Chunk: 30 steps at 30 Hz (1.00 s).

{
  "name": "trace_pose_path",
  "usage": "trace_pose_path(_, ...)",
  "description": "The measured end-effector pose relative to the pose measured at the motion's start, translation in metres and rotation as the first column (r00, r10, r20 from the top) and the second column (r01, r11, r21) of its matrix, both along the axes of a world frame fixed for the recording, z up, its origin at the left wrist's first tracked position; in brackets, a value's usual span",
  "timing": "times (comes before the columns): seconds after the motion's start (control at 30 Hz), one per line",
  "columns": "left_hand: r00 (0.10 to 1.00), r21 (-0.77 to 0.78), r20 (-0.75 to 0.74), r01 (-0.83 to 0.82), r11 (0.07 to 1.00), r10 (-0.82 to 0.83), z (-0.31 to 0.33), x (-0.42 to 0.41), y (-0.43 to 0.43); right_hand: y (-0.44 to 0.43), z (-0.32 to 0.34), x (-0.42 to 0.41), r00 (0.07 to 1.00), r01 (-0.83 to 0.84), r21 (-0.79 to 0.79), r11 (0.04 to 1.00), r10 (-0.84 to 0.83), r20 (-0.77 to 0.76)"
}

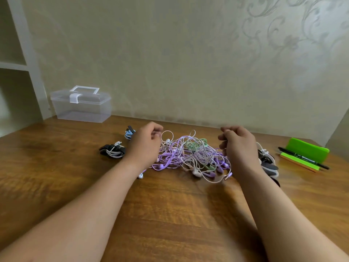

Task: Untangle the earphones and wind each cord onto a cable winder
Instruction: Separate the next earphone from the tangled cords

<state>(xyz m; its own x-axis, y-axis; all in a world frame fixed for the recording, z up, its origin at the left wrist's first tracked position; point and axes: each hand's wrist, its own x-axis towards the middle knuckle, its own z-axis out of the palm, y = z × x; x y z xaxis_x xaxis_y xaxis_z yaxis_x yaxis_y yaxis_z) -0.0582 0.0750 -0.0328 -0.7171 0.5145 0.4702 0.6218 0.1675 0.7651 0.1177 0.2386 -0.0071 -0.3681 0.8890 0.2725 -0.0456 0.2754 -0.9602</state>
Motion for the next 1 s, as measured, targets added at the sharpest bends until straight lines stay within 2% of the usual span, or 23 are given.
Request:
trace_pose_path(0.07, 0.998, -0.020, -0.021, 0.060, 0.998, -0.060, 0.001, -0.009, -0.007, -0.003, -0.005, 0.001, 0.998, -0.012, 0.096, 0.995, 0.007, 0.055)
trace_pose_path(0.13, 0.987, -0.088, 0.003, 0.160, 0.983, -0.161, 0.005, -0.003, -0.005, -0.006, -0.007, -0.001, 0.995, -0.032, 0.182, 0.983, 0.015, 0.098)
trace_pose_path(0.17, 0.984, -0.135, -0.034, 0.169, 0.976, -0.175, 0.005, 0.001, -0.001, -0.010, -0.008, -0.002, 0.993, -0.045, 0.216, 0.975, 0.020, 0.119)
trace_pose_path(0.23, 0.976, -0.270, -0.188, 0.059, 0.961, -0.113, 0.004, 0.011, 0.006, -0.017, -0.011, -0.005, 0.987, -0.076, 0.259, 0.963, 0.035, 0.158)
trace_pose_path(0.33, 0.948, -0.491, -0.318, -0.147, 0.859, -0.020, 0.006, 0.018, 0.007, -0.028, -0.014, -0.007, 0.979, -0.113, 0.306, 0.945, 0.053, 0.196)
trace_pose_path(0.4, 0.948, -0.584, -0.314, -0.147, 0.799, -0.055, 0.003, 0.020, 0.006, -0.034, -0.014, -0.008, 0.974, -0.133, 0.342, 0.930, 0.059, 0.218)
trace_pose_path(0.43, 0.948, -0.585, -0.302, -0.105, 0.804, -0.096, -0.001, 0.019, 0.006, -0.035, -0.014, -0.009, 0.971, -0.145, 0.358, 0.922, 0.064, 0.230)
trace_pose_path(0.6, 0.915, -0.431, -0.297, 0.126, 0.894, -0.272, -0.012, 0.025, 0.009, -0.037, -0.019, -0.011, 0.960, -0.171, 0.377, 0.910, 0.068, 0.272)
trace_pose_path(0.77, 0.925, -0.335, -0.134, 0.295, 0.895, -0.355, -0.004, 0.025, 0.006, -0.033, -0.019, -0.011, 0.965, -0.152, 0.368, 0.917, 0.057, 0.257)
trace_pose_path(0.87, 0.933, -0.269, -0.071, 0.322, 0.908, -0.352, 0.007, 0.013, -0.007, -0.031, -0.016, -0.007, 0.975, -0.133, 0.338, 0.932, 0.061, 0.215)
trace_pose_path(1.0, 0.965, -0.018, -0.035, 0.261, 0.965, -0.261, 0.020, 0.006, -0.013, -0.029, -0.014, -0.007, 0.982, -0.106, 0.307, 0.946, 0.051, 0.184)
